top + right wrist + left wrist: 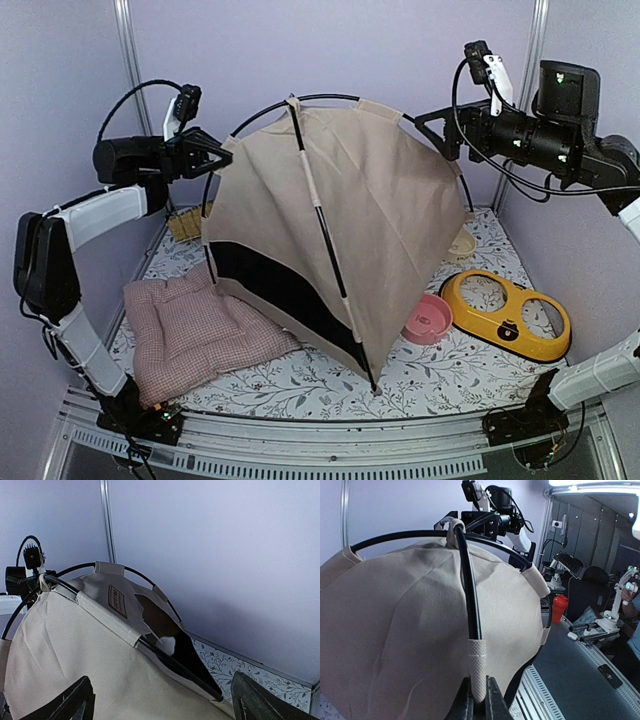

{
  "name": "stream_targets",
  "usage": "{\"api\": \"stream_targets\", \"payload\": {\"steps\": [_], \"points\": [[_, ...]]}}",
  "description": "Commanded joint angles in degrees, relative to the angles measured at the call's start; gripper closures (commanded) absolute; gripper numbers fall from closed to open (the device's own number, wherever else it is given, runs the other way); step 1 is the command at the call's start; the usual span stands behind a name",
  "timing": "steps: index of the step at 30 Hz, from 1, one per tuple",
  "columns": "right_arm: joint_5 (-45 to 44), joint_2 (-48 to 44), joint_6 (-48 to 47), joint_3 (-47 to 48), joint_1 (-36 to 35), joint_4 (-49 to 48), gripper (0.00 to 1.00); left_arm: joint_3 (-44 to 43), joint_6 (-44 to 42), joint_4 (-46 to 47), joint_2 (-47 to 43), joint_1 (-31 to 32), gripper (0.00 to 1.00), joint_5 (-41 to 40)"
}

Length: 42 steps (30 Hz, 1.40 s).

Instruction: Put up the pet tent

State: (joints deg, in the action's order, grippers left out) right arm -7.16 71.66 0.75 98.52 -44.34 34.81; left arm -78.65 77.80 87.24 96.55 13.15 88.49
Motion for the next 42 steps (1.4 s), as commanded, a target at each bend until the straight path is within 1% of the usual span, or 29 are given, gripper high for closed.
{"api": "stream_targets", "payload": {"steps": [1, 5, 9, 14, 18, 22, 24, 28, 30, 32, 33, 34, 36, 37, 40, 42], "points": [[4.0, -1.8, -3.3, 2.7, 0.1, -1.1, 0.04, 0.9, -4.1, 2.1, -3.2, 0.4, 0.99, 10.7], [11.0, -1.4, -4.1, 3.5, 0.1, -0.8, 0.04, 1.4, -5.7, 0.1, -3.9, 0.6, 0.98, 10.6], [21.4, -0.8, -6.7, 4.8, 0.1, 0.5, 0.04, 2.4, -9.3, -3.9, -5.4, 0.8, 0.98, 10.4], [27.2, 2.5, -9.3, 7.8, 0.1, 4.1, 0.04, 3.2, -11.2, -6.2, -6.4, 1.4, 0.97, 10.4], [35.2, 7.2, -8.9, 11.3, 0.1, 7.9, 0.1, 3.4, -11.9, -7.0, -6.8, 1.8, 0.97, 10.3], [41.1, 9.2, -8.1, 12.5, 0.1, 9.3, 0.21, 3.6, -12.2, -7.3, -6.8, 1.9, 0.96, 10.4], [42.2, 9.4, -7.8, 12.6, 0.1, 9.6, 0.33, 3.7, -12.2, -7.5, -6.7, 2.0, 0.96, 10.4], [44.8, 10.2, -7.4, 12.5, 0.1, 10.3, 0.52, 3.5, -12.2, -7.5, -6.4, 2.0, 0.96, 10.3], [45.2, 10.6, -7.2, 12.3, 0.1, 10.6, 0.64, 3.3, -12.1, -7.6, -6.2, 2.1, 0.95, 10.1], [45.2, 11.0, -7.0, 12.2, 0.1, 10.7, 0.81, 3.0, -11.9, -7.5, -6.1, 2.1, 0.94, 9.9], [44.9, 11.0, -6.9, 11.9, 0.1, 10.5, 0.88, 2.9, -11.8, -7.5, -6.0, 2.0, 0.92, 9.7], [44.4, 10.9, -6.5, 11.6, 0.1, 10.1, 0.92, 2.8, -11.7, -7.5, -6.0, 2.0, 0.88, 9.4], [43.0, 10.4, -6.2, 10.5, 0.1, 8.9, 0.98, 2.7, -11.4, -7.5, -6.0, 1.8, 0.82, 9.1], [42.0, 10.0, -5.8, 9.7, 0.1, 8.1, 1.0, 2.8, -11.3, -7.6, -6.1, 1.6, 0.79, 9.0], [37.7, 7.8, -5.0, 6.0, 0.1, 4.4, 1.0, 3.3, -11.7, -7.9, -6.9, 0.9, 0.67, 8.6], [34.9, 5.9, -4.3, 3.4, 0.1, 1.6, 1.0, 3.9, -13.6, -9.9, -7.9, 0.3, 0.57, 8.1]]}}
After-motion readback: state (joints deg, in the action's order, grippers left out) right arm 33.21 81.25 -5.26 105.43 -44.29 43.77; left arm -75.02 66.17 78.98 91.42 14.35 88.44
